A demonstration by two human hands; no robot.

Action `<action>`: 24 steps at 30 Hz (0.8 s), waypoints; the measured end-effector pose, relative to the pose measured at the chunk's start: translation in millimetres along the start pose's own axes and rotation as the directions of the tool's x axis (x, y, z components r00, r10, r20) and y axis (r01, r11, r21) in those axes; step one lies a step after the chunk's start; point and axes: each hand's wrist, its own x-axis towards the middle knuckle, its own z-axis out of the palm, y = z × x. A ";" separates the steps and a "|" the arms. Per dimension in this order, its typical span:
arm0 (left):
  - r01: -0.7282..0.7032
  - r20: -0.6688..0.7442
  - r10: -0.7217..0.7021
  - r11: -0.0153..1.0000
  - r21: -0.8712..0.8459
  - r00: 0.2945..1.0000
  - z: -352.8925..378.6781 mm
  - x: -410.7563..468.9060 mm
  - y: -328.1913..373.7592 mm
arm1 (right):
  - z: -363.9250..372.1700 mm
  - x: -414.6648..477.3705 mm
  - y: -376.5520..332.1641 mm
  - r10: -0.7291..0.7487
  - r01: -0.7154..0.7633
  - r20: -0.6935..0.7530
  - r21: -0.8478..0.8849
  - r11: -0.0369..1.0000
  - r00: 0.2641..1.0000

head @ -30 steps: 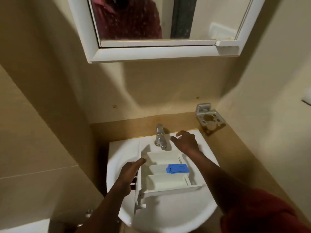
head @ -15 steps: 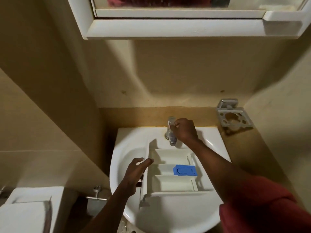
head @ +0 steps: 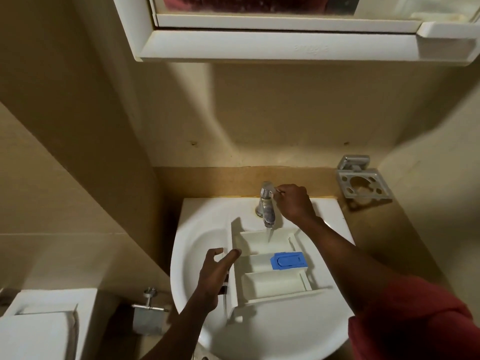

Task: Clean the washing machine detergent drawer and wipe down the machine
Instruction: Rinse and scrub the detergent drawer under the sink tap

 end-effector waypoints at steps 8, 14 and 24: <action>-0.003 0.036 0.004 0.999 -0.036 0.999 6.5 -4.1 -7.3 | 31.9 -57.5 26.8 0.198 -0.093 -0.307 0.323 0.942 0.931; -0.004 0.090 0.007 0.999 -0.037 0.996 7.1 -1.4 -1.3 | 63.8 -46.2 41.2 0.288 -0.218 0.337 -0.231 0.948 0.896; 0.029 0.084 -0.029 1.000 -0.006 0.996 19.5 9.1 -7.0 | 84.7 -54.5 15.6 0.040 0.079 0.685 -0.141 0.987 0.728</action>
